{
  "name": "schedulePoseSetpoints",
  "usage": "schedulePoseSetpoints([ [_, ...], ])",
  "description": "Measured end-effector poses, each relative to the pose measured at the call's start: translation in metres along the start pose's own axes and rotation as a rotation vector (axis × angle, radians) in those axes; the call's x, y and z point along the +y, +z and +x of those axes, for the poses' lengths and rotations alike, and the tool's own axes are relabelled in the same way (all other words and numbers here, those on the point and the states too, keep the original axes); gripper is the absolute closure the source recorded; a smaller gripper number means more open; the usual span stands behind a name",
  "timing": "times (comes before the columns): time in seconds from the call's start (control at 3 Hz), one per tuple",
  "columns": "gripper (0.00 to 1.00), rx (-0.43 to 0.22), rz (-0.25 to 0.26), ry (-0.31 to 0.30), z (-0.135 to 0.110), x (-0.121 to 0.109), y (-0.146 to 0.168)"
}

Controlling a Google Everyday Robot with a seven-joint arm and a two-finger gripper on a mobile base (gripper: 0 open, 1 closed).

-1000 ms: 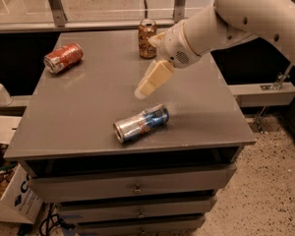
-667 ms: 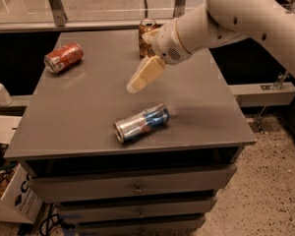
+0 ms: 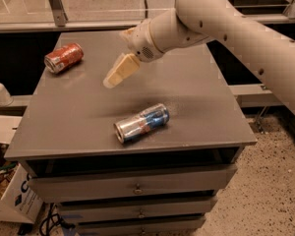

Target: Pick coke can

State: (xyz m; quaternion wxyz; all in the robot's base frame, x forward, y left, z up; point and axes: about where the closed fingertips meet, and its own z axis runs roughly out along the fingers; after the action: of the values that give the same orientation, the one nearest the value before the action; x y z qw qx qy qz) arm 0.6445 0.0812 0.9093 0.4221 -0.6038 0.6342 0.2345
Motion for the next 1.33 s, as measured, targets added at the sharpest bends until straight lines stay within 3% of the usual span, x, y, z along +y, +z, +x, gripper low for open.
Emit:
schedulePoseSetpoints([
  [0.67, 0.0, -0.043, -0.032, -0.052, -0.029, -0.011, 0.065],
  [1.33, 0.0, -0.12, -0.029, -0.025, -0.042, -0.019, 0.114],
])
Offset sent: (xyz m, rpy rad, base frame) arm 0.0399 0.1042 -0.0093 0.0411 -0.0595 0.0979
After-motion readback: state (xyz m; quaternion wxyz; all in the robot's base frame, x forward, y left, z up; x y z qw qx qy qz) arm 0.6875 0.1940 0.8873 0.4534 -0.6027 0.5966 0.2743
